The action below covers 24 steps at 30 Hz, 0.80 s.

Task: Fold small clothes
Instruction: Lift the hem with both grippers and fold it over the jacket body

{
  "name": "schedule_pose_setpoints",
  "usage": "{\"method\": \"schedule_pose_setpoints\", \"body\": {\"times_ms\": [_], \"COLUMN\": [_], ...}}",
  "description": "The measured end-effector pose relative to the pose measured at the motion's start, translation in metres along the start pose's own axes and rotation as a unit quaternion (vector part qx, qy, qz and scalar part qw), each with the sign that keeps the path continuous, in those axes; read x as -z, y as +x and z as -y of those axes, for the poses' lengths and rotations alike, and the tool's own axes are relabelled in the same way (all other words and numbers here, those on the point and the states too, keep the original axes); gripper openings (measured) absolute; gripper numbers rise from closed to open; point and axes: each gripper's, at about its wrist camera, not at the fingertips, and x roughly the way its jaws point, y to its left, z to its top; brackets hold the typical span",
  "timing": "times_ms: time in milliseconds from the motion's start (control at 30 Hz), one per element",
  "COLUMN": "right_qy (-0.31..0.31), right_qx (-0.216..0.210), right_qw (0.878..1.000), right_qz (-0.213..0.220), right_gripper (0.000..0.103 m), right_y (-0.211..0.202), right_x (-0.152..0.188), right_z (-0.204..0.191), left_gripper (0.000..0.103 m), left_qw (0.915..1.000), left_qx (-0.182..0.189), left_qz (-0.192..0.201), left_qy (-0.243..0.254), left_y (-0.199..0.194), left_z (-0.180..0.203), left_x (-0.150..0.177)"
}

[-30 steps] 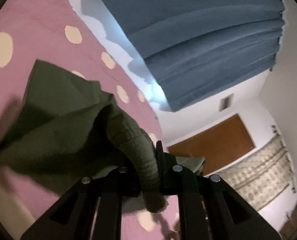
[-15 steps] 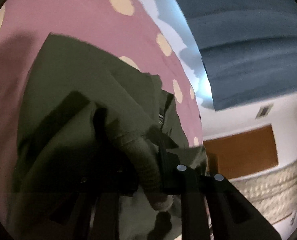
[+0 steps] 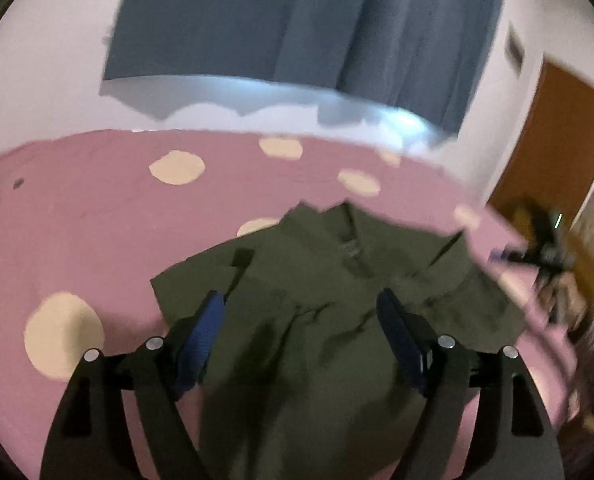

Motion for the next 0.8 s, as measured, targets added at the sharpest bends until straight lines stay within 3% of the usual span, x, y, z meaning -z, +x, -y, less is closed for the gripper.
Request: {"method": "schedule_pose_setpoints", "body": {"times_ms": [233, 400, 467, 500, 533, 567, 600, 633, 800], "right_qy": [-0.087, -0.104, -0.105, -0.105, -0.107, -0.11, -0.112, -0.111, -0.091], "right_qx": [0.026, 0.017, 0.019, 0.019, 0.022, 0.034, 0.04, 0.044, 0.041], "right_qw": [0.995, 0.992, 0.992, 0.992, 0.991, 0.991, 0.991, 0.991, 0.995], "right_qz": [-0.036, -0.063, -0.072, -0.073, -0.074, -0.072, -0.07, -0.067, -0.028], "right_gripper": [0.067, 0.067, 0.067, 0.055, 0.043, 0.037, 0.02, 0.014, 0.009], "right_y": [0.045, 0.071, 0.079, 0.081, 0.083, 0.084, 0.085, 0.085, 0.064], "right_x": [-0.028, -0.036, -0.037, -0.037, -0.037, -0.036, -0.036, -0.036, -0.036], "right_z": [-0.011, -0.013, -0.011, -0.011, -0.011, -0.011, -0.012, -0.012, -0.021], "left_gripper": [0.078, 0.077, 0.061, 0.056, 0.045, 0.031, 0.026, 0.02, 0.011], "left_qw": [0.9977, 0.9917, 0.9877, 0.9857, 0.9841, 0.983, 0.9822, 0.9829, 0.984], "left_qx": [-0.023, -0.031, -0.052, -0.065, -0.074, -0.084, -0.096, -0.1, -0.136], "left_qz": [-0.057, -0.097, -0.113, -0.119, -0.128, -0.133, -0.136, -0.133, -0.092], "left_qy": [0.028, 0.08, 0.096, 0.099, 0.099, 0.094, 0.087, 0.08, 0.069], "left_y": [0.063, 0.098, 0.109, 0.115, 0.119, 0.123, 0.125, 0.124, 0.105], "left_z": [-0.004, 0.007, 0.009, 0.009, 0.007, 0.004, 0.0, -0.003, 0.004], "left_x": [-0.02, -0.025, -0.023, -0.023, -0.022, -0.022, -0.021, -0.022, -0.027]}}
